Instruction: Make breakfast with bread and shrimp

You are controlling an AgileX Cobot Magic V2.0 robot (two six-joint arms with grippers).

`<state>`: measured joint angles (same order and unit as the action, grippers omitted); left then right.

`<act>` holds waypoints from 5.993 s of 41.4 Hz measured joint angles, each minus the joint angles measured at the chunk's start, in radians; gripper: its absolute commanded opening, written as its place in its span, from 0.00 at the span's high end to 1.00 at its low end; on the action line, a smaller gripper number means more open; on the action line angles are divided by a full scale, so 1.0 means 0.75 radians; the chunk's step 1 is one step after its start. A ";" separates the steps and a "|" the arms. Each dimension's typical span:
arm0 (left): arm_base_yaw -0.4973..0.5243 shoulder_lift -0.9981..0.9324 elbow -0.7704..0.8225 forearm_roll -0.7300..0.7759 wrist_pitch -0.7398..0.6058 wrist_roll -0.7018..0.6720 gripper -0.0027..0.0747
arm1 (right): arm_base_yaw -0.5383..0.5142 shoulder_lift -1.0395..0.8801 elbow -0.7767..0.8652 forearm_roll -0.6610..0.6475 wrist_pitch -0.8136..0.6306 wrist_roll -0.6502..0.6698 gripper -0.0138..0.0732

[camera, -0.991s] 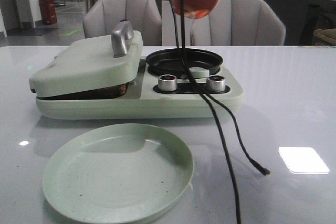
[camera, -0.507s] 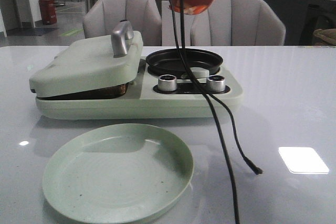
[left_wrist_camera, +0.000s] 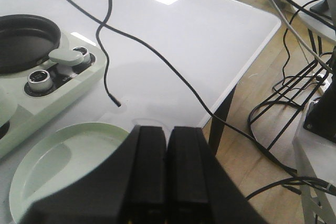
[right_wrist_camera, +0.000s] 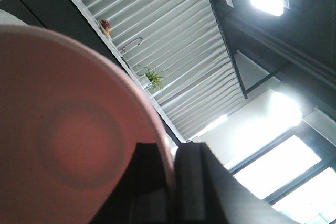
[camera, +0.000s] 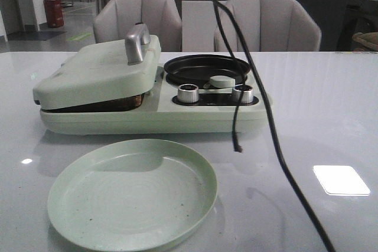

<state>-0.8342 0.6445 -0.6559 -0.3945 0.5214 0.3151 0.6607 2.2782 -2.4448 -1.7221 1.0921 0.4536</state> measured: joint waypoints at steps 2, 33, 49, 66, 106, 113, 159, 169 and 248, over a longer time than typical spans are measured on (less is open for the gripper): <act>0.000 0.000 0.000 0.000 -0.002 0.000 0.84 | 0.000 0.000 0.000 0.000 0.002 0.000 0.82; 0.000 0.000 0.000 0.019 -0.021 0.000 0.84 | -0.046 -0.093 0.000 0.657 0.141 -0.292 0.82; 0.000 0.000 0.000 0.059 -0.021 0.000 0.84 | -0.407 -0.365 0.223 1.638 0.228 -0.436 0.82; 0.000 0.000 0.000 0.059 -0.021 0.000 0.84 | -0.637 -0.867 1.120 2.046 -0.065 -0.484 0.82; 0.000 0.000 0.000 0.059 -0.021 0.000 0.84 | -1.048 -0.833 1.978 2.626 -0.737 -0.871 0.55; 0.000 0.000 0.000 0.059 -0.021 0.000 0.84 | -1.048 -0.823 1.971 2.626 -0.735 -0.873 0.38; 0.000 0.000 0.000 0.061 -0.021 0.000 0.84 | -0.520 -2.256 2.464 2.349 -0.293 -0.576 0.53; 0.000 0.000 0.000 0.094 -0.021 0.000 0.84 | -0.520 -2.379 2.532 2.338 -0.285 -0.572 0.84; 0.971 -0.864 0.877 0.336 -0.495 -0.202 0.84 | -0.520 -2.382 2.533 2.338 -0.301 -0.572 0.82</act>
<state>-0.1062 -0.0038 0.0019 -0.1429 0.1502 0.1637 0.2710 0.4919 -0.5450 0.0314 0.8662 0.0245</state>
